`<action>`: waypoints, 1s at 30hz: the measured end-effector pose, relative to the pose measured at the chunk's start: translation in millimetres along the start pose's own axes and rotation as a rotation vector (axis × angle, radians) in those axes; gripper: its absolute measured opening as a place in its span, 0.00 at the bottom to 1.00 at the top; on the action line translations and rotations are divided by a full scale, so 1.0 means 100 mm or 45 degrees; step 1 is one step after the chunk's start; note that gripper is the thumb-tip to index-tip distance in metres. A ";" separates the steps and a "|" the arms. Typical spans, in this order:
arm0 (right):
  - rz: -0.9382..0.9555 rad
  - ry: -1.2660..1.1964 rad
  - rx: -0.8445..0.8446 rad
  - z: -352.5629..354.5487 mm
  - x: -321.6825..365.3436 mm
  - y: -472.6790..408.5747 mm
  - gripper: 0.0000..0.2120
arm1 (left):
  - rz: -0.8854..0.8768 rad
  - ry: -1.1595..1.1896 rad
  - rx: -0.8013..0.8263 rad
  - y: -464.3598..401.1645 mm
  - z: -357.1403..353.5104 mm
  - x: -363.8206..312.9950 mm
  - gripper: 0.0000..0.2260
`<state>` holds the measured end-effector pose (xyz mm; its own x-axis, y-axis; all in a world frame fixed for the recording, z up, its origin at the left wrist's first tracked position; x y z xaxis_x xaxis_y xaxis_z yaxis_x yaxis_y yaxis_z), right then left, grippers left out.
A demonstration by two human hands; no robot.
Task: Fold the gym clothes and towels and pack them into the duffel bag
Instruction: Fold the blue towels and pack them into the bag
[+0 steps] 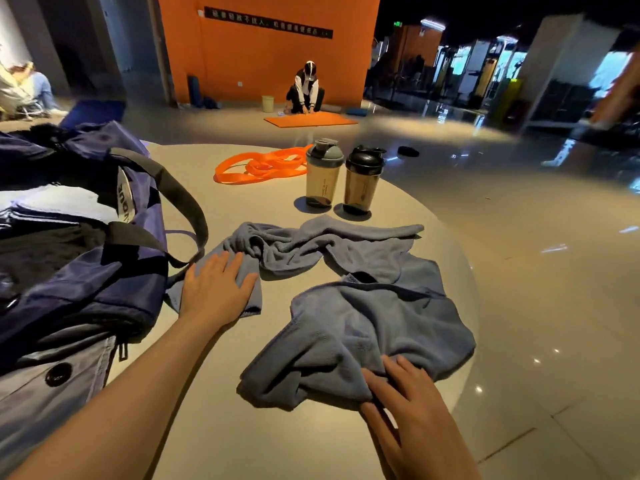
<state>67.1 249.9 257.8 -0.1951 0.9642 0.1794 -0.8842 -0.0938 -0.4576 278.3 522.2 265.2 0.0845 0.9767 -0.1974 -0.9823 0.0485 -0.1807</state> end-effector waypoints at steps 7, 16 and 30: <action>-0.012 0.020 0.094 -0.05 0.09 -0.09 0.28 | -0.239 0.854 -0.109 0.65 0.27 -0.24 0.32; 0.228 -0.180 0.247 0.02 0.42 -0.12 0.20 | -0.482 0.886 0.097 1.62 0.59 -0.22 0.20; -0.106 -0.450 0.119 0.30 0.12 -0.50 0.14 | -0.257 0.453 -0.462 2.25 0.94 0.38 0.20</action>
<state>96.1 258.5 309.0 -0.2410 0.8260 0.5095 -0.9349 -0.0567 -0.3503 44.9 589.8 307.3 0.3785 0.8213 -0.4269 -0.8253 0.0907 -0.5574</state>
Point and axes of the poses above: each hand's wrist, its own y-axis away from the middle knuckle, its own z-axis out of the back of the hand, x = y × z, the point moved 2 cm from there along -y, towards the middle knuckle, and after that the axes turned 5 degrees about y, right-handed, at the moved point
